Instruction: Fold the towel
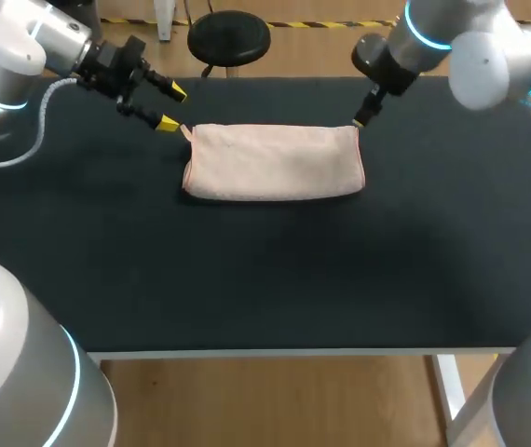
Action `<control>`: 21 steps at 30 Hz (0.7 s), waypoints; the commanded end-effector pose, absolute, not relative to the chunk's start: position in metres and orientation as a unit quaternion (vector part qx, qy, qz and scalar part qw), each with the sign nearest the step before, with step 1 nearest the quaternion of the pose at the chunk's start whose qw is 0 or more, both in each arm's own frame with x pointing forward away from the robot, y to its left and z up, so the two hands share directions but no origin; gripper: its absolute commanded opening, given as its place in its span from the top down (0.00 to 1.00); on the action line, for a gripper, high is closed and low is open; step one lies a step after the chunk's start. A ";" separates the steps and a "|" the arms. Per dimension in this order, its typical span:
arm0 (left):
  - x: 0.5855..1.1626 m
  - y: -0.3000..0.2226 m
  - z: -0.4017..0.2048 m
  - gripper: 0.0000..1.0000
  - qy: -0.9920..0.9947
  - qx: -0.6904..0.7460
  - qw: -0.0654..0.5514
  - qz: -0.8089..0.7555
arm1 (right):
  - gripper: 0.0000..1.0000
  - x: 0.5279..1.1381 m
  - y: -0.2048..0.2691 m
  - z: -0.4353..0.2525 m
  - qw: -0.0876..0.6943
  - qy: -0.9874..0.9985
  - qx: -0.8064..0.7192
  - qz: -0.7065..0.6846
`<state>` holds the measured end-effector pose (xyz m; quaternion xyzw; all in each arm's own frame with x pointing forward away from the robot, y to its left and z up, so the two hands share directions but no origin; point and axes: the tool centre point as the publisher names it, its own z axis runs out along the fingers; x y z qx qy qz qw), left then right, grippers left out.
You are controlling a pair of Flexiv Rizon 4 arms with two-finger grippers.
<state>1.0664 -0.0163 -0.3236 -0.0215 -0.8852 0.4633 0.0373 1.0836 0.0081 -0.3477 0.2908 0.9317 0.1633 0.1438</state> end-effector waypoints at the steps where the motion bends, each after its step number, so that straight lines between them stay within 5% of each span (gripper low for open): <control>1: 1.067 -0.016 -0.325 0.00 -0.885 -0.022 0.038 0.464 | 0.00 1.069 -0.003 -0.367 0.001 0.680 0.604 0.416; 18: 1.067 -0.016 -0.325 0.00 -0.885 -0.022 0.038 0.464 | 0.00 1.054 -0.002 -0.380 -0.149 0.576 0.632 0.497; 21: 1.067 -0.016 -0.325 0.00 -0.885 -0.022 0.038 0.464 | 0.00 1.053 0.008 -0.371 -0.069 0.642 0.614 0.455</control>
